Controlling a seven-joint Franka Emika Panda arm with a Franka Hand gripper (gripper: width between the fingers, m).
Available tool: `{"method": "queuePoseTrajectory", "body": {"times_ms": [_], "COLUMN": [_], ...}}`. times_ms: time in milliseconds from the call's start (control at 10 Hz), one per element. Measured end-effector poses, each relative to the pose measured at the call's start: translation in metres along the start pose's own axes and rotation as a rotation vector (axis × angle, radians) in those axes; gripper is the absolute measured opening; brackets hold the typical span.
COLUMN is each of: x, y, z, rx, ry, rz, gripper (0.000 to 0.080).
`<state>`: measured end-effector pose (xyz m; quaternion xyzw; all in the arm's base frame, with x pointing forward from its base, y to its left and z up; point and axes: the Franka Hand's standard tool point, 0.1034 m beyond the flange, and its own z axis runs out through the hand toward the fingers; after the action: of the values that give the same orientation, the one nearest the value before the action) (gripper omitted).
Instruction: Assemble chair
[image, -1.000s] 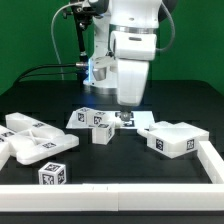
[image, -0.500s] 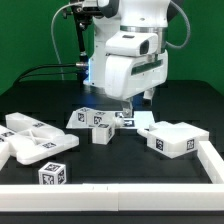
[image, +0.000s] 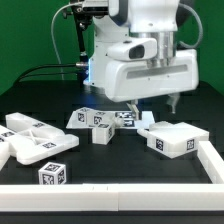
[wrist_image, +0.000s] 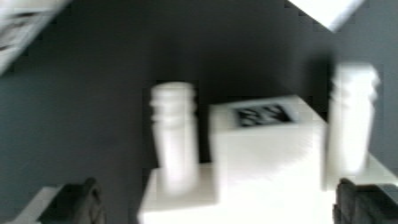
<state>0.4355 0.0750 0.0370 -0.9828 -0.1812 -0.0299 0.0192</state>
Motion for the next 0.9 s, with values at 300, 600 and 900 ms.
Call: {"method": "queuePoseTrajectory", "body": {"times_ms": [300, 600, 900], "x": [0.000, -0.004, 0.001], "y": [-0.009, -0.003, -0.017], "z": [0.009, 0.014, 0.017], "rx": [0.014, 0.014, 0.018], "ry": [0.011, 0.009, 0.011], "rz": [-0.013, -0.121, -0.153], "gripper": [0.0648, 0.0648, 0.0537]}}
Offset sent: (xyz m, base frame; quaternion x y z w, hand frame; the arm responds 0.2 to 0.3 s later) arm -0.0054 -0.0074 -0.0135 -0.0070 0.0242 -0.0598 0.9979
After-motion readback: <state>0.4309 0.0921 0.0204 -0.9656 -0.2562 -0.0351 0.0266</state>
